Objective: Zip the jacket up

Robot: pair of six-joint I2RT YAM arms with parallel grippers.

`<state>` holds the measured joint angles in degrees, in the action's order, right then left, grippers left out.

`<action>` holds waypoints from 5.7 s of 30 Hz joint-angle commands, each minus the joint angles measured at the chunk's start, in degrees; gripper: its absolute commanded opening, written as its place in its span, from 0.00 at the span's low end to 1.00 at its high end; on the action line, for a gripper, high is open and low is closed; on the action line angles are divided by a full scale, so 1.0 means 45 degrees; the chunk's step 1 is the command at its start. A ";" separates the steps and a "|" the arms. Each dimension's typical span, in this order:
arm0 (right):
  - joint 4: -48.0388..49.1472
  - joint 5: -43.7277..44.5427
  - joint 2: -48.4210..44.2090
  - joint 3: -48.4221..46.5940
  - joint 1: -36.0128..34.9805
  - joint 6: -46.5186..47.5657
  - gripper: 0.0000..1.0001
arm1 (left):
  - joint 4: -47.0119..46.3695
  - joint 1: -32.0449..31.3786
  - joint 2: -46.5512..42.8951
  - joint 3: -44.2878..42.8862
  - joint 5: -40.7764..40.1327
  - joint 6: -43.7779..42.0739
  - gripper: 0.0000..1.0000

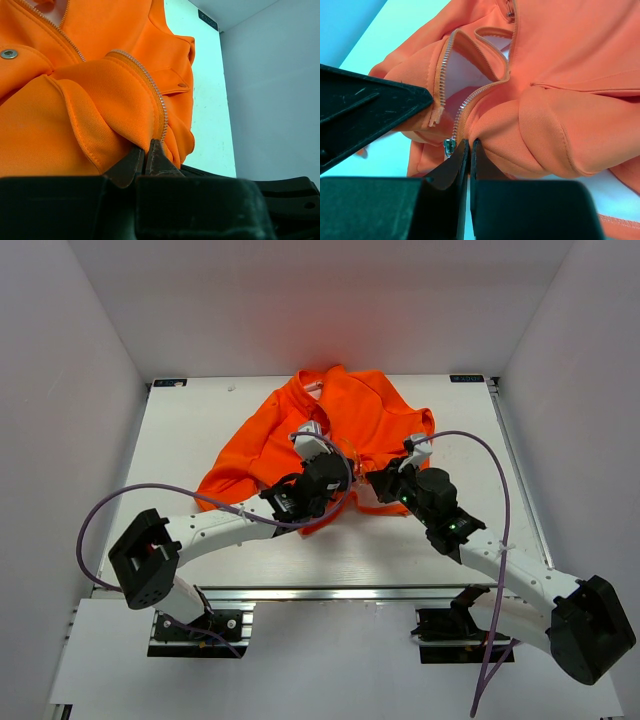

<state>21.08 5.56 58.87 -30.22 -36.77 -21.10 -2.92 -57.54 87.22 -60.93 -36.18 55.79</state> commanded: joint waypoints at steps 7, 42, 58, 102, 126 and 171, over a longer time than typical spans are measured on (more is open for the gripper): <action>0.0999 0.0170 0.0238 -0.0668 -0.0090 -0.0388 0.00 | 0.0258 -0.0221 -0.0066 -0.0543 -0.0728 0.0532 0.00; -0.0426 0.0756 0.0823 -0.1859 -0.0090 -0.1345 0.00 | 0.0219 -0.0572 0.0286 -0.0484 -0.0729 0.0727 0.00; -0.3842 0.1809 0.1292 -0.3791 -0.0616 -0.2010 0.00 | 0.2228 -0.1510 0.1379 -0.1909 -0.2603 0.0531 0.00; -0.4547 -0.0744 0.1273 -0.3579 -0.0539 -0.1502 0.00 | 0.2249 -0.1550 -0.1609 0.0377 -0.0124 -0.1050 0.00; -0.8237 -0.1317 -0.1227 -0.3656 -0.1374 0.1797 0.46 | 0.4904 -0.1315 -0.0516 -0.1771 0.0541 -0.0504 0.00; -0.3922 0.9702 0.1136 -0.2250 -0.5676 -0.2576 0.56 | 0.5550 -0.1315 -0.0808 -0.1871 0.1655 0.0747 0.00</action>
<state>-1.34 41.71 62.70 -40.27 -64.10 -30.22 22.02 -60.03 87.18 -69.12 -34.63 59.46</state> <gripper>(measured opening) 0.550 0.060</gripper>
